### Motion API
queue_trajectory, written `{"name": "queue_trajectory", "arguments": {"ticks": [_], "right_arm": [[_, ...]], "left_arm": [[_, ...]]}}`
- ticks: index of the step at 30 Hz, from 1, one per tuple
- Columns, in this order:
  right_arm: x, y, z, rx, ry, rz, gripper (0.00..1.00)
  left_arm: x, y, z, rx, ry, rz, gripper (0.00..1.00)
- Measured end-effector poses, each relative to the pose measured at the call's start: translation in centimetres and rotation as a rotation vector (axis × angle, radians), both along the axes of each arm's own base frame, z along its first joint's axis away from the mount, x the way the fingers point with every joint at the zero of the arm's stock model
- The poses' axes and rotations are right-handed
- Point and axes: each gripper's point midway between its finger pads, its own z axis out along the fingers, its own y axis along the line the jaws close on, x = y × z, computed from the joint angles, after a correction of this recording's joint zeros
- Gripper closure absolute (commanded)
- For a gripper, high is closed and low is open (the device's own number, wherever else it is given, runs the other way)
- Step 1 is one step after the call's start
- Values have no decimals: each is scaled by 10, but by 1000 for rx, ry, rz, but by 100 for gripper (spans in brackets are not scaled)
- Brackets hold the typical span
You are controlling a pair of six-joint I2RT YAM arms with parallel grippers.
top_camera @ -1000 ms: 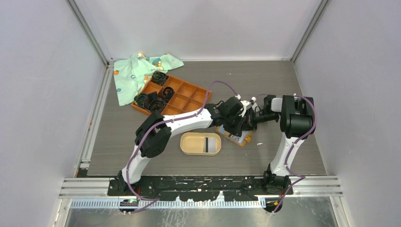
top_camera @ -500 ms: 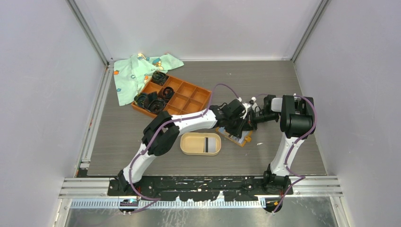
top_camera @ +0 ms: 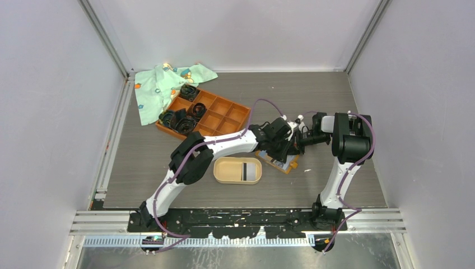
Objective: Put the credit cards into the card holder
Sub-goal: Insert the credit card into the card holder.
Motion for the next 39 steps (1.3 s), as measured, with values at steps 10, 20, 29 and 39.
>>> {"name": "queue_trajectory", "arguments": {"ticks": [10,20,29,39], "right_arm": [[0,0,0,-3,0,0,83],[0,0,0,-5,1,2,78],[5,0,2,-4,-14,2,66],[13,0,8,9,-45,3,49]], "left_arm": [[4,-2,-1,2,-10,8,76],[8,-5,-3,5,-22,17,75],[17,-1,-4,21,-50,51,74],[24,3,-5,29,-57,71,73]]}}
